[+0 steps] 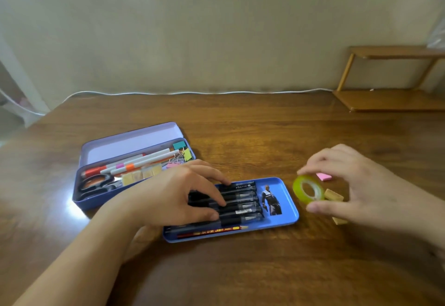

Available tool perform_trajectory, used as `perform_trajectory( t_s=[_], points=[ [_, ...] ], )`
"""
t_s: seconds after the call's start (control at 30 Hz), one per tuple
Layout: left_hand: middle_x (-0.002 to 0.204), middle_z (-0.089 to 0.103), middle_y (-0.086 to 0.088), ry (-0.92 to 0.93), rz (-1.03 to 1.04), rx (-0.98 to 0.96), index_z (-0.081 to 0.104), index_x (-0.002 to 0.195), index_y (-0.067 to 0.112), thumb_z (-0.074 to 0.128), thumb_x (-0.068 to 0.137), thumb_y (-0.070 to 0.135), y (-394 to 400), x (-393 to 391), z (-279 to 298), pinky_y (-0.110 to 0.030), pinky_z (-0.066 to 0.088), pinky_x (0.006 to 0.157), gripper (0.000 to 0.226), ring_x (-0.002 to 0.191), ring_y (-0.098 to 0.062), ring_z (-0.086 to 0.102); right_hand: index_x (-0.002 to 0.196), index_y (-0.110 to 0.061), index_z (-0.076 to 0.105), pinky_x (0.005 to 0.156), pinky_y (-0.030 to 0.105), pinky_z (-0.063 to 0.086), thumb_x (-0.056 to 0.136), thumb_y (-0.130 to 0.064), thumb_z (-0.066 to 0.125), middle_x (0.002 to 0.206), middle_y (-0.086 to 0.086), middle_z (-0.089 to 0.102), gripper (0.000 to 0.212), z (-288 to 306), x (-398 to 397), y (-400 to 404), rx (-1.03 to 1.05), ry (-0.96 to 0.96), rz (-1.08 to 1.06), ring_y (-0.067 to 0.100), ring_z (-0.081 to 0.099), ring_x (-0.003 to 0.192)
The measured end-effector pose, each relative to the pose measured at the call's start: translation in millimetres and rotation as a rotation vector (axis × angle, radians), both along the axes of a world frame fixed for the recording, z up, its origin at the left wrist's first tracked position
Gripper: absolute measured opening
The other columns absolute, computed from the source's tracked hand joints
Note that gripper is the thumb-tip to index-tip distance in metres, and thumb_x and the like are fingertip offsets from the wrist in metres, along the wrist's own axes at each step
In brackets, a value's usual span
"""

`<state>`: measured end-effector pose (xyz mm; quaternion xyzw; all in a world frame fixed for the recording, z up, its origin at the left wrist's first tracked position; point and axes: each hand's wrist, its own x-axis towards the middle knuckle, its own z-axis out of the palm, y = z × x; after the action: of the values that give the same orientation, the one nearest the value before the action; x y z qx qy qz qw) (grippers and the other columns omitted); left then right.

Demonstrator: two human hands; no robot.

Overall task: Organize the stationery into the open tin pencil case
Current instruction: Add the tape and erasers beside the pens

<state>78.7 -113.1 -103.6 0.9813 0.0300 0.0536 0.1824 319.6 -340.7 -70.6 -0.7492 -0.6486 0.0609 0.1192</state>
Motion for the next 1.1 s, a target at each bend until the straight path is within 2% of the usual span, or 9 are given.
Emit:
perform_trajectory(
  t_s=[0.1,0.2,0.3,0.47,0.53,0.73,0.83,0.93,1.1],
  points=[
    [0.130,0.053,0.031,-0.009,0.013,0.001,0.074,0.106,0.042,0.071,0.086,0.047,-1,1,0,0.000,0.031,0.096,0.020,0.125,0.013,0.040,0.124,-0.041,0.056,0.085,0.021,0.043,0.072,-0.062,0.064,0.111,-0.029,0.051,0.057,-3,-11,25,0.061,0.011,0.036,-0.002,0.045,0.107],
    [0.132,0.056,0.026,-0.026,0.009,-0.011,0.074,0.105,0.039,0.068,0.086,0.051,-1,1,-2,-0.014,0.040,0.100,0.023,0.124,0.009,0.045,0.134,-0.043,0.043,0.092,0.027,0.045,0.076,-0.055,0.067,0.115,-0.026,0.053,0.064,-11,-19,42,0.032,-0.047,0.049,-0.002,0.045,0.108],
    [0.134,0.055,0.026,-0.035,0.020,-0.017,0.071,0.110,0.039,0.067,0.085,0.052,0,1,-1,-0.013,0.039,0.101,0.028,0.125,0.009,0.045,0.132,-0.049,0.040,0.092,0.025,0.045,0.076,-0.051,0.070,0.114,-0.028,0.052,0.063,-18,-21,44,0.028,-0.047,0.041,-0.004,0.046,0.108],
    [0.135,0.054,0.026,-0.027,0.027,-0.005,0.066,0.118,0.040,0.066,0.086,0.053,0,1,0,-0.003,0.033,0.098,0.035,0.124,0.012,0.045,0.126,-0.045,0.050,0.101,0.029,0.043,0.073,-0.056,0.071,0.127,-0.030,0.051,0.057,-23,-10,40,0.034,0.009,0.057,-0.005,0.039,0.121],
    [0.136,0.053,0.026,-0.019,0.025,-0.007,0.065,0.120,0.040,0.065,0.086,0.054,0,1,-1,-0.002,0.033,0.098,0.037,0.125,0.011,0.045,0.121,-0.046,0.056,0.099,0.022,0.040,0.073,-0.054,0.071,0.124,-0.032,0.052,0.052,-12,-3,31,0.040,0.075,0.063,-0.006,0.040,0.122],
    [0.147,0.047,0.021,-0.039,-0.006,-0.021,0.057,0.133,0.038,0.066,0.087,0.054,-4,5,-3,-0.016,0.033,0.111,0.049,0.138,0.005,0.036,0.109,-0.063,0.047,0.092,0.025,0.046,0.067,-0.075,0.049,0.113,-0.041,0.046,0.044,2,22,-8,-0.039,-0.017,0.017,-0.013,0.039,0.116],
    [0.153,0.040,0.022,-0.032,-0.009,0.012,0.050,0.141,0.037,0.059,0.087,0.063,-9,9,-5,-0.028,0.029,0.118,0.061,0.144,0.004,0.027,0.103,-0.070,0.042,0.088,0.023,0.047,0.061,-0.087,0.038,0.116,-0.045,0.031,0.045,-11,25,-31,-0.137,-0.089,0.013,-0.014,0.027,0.120],
    [0.158,0.031,0.024,0.004,-0.020,0.069,0.038,0.149,0.039,0.048,0.085,0.075,-16,13,-6,-0.042,0.019,0.124,0.074,0.150,0.002,0.013,0.100,-0.069,0.046,0.087,0.026,0.048,0.062,-0.086,0.031,0.117,-0.043,0.029,0.044,-20,24,-42,-0.116,-0.098,-0.012,-0.010,0.022,0.123],
    [0.161,0.024,0.025,0.058,-0.069,0.130,0.028,0.153,0.039,0.036,0.082,0.081,-30,24,-4,-0.049,-0.002,0.125,0.083,0.152,0.001,-0.005,0.102,-0.053,0.065,0.079,0.022,0.048,0.085,-0.070,0.029,0.104,-0.036,0.047,0.043,-20,9,-40,-0.021,-0.040,-0.051,-0.002,0.043,0.113]
  ],
)
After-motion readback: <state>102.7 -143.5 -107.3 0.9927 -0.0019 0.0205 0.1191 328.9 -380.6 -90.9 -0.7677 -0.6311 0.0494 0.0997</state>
